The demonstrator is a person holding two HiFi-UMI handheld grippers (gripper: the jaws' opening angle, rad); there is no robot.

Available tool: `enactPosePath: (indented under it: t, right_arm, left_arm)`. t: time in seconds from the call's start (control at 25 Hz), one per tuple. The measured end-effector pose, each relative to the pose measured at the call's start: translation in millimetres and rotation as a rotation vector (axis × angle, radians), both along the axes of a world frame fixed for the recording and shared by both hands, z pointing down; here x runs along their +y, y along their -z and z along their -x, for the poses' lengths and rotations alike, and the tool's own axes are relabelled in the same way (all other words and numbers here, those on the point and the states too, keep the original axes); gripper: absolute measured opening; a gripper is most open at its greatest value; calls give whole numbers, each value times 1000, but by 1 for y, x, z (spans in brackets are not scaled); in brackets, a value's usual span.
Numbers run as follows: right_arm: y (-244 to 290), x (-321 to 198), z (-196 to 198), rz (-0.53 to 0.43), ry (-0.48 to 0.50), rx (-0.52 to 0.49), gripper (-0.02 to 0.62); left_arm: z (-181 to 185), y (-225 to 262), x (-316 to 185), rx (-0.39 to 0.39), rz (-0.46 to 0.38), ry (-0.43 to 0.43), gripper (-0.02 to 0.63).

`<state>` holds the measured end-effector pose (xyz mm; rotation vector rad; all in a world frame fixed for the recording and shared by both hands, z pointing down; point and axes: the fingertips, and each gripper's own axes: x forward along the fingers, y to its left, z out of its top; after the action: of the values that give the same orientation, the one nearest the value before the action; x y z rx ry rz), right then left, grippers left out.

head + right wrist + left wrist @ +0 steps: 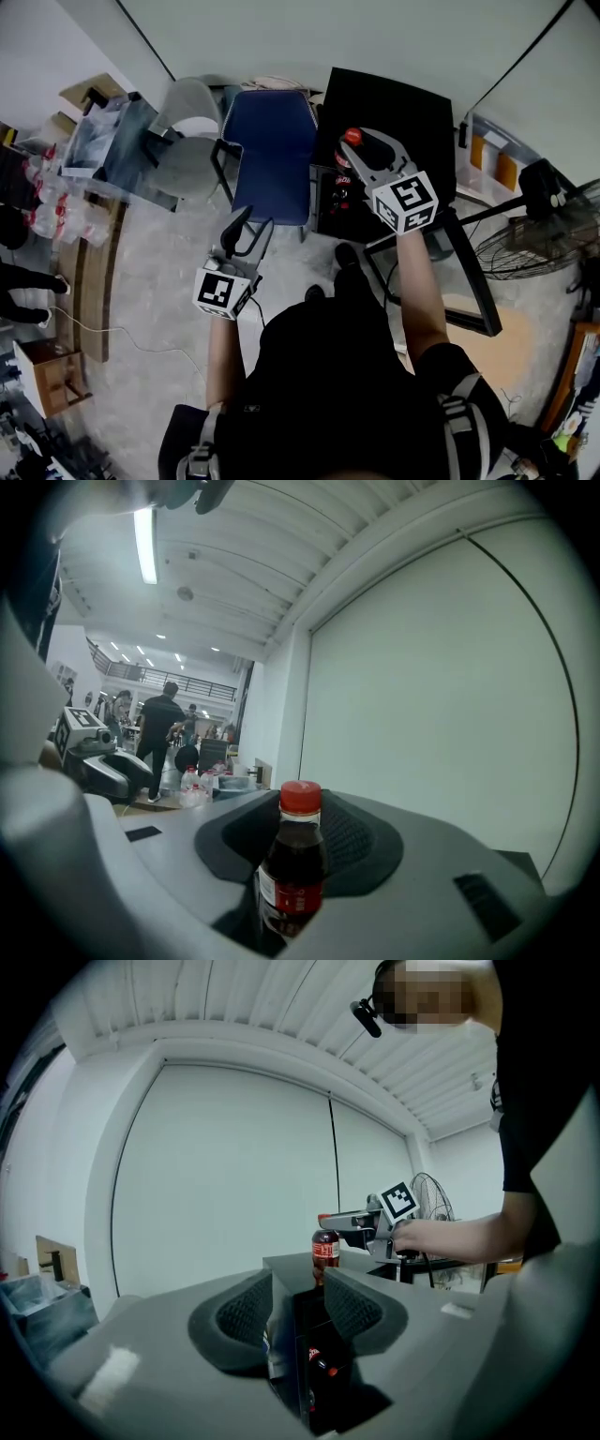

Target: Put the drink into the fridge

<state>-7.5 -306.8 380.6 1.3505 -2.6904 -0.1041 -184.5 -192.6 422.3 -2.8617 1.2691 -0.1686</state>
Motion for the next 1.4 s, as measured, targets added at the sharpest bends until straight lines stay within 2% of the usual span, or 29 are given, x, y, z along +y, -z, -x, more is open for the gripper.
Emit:
enactPosePath:
  t: [0.6,1.08,1.4]
  right_arm:
    - [-9,44,10,-3,7,-10,133]
    - [-49,69,20,29,28,19,133]
    - [-84,84,10,51,13,14,135]
  left_arm:
    - [-1,-10,26,7,14,-50,172]
    - [5,-25,20,8,40,-43,172]
    - [-4,-42,16,1,73,-63,170]
